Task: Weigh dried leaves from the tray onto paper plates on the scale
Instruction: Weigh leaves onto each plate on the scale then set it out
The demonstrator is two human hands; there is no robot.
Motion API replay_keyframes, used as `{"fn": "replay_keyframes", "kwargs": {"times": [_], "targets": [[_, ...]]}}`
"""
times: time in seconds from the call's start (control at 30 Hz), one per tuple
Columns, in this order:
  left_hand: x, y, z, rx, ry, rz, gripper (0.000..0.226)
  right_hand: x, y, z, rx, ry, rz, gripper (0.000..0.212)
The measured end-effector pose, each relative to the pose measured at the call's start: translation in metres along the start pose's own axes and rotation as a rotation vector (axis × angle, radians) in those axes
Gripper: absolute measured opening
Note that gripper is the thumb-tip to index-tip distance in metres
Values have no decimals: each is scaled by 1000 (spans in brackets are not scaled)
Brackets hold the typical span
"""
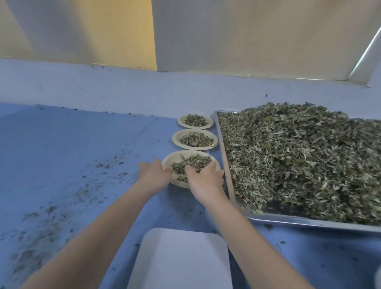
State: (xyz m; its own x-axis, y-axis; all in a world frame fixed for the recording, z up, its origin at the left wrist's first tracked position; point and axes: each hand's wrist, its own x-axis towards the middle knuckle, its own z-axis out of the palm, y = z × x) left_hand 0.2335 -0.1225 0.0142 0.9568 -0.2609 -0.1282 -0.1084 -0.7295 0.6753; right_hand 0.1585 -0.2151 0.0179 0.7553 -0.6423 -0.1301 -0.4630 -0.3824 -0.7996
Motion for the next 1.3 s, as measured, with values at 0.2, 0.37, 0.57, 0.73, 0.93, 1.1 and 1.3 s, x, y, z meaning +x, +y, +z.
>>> {"fn": "replay_keyframes", "kwargs": {"times": [0.2, 0.37, 0.57, 0.73, 0.93, 1.1, 1.3], "targets": [[-64, 38, -24, -100, 53, 210, 43, -48, -22, -26, 77, -81, -151, 55], [-133, 73, -42, -233, 13, 350, 32, -105, -33, -82, 97, -26, -327, 46], [-213, 141, -39, -358, -95, 578, 13, -169, -38, -184, -278, 174, -469, 30], [-252, 200, 20, -251, -281, 697, 14, -197, -2, -275, -720, 238, -258, 32], [-268, 229, 100, -36, -271, 673, 16, -193, 79, -328, -831, 271, -46, 16], [-256, 231, 114, -18, -221, 615, 16, -184, 131, -357, -757, 338, 69, 11], [-249, 246, 107, 99, -139, 716, 19, -175, 139, -376, -628, 439, 47, 20]]}}
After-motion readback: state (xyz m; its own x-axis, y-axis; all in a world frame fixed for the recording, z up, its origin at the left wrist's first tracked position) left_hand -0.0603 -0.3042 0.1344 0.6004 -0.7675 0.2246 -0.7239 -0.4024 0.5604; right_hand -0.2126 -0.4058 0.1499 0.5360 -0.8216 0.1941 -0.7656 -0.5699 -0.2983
